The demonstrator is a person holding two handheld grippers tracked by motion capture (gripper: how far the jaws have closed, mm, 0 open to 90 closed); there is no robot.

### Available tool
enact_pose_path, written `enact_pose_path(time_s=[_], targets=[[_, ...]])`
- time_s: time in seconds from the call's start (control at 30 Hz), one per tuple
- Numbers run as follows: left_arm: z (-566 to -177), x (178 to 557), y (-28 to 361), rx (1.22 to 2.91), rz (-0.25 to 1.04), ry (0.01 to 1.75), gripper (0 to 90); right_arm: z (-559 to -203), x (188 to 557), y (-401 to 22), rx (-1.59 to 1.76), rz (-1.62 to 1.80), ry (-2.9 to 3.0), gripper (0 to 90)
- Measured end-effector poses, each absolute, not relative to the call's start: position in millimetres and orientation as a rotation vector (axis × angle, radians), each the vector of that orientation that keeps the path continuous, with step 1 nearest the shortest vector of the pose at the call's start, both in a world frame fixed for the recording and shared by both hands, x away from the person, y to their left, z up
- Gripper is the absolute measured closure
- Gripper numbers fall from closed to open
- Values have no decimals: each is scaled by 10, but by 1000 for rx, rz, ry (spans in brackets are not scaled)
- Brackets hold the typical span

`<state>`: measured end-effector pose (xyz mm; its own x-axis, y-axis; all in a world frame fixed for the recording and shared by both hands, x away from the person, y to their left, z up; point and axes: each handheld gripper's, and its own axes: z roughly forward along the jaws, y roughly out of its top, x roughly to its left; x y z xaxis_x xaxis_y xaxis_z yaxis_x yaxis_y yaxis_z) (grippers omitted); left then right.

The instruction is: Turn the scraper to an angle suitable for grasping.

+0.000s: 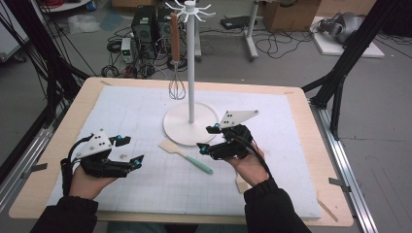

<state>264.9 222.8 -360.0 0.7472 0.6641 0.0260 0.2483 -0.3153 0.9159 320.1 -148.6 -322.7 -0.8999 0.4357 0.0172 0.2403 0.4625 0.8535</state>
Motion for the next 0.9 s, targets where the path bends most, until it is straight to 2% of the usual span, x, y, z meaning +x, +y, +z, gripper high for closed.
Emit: enact_pose_path(time_s=[0.9], targets=[[-3616, 2661, 2242, 1897, 490, 703, 230, -3454, 3158, -1586, 638, 1389, 2499, 347]])
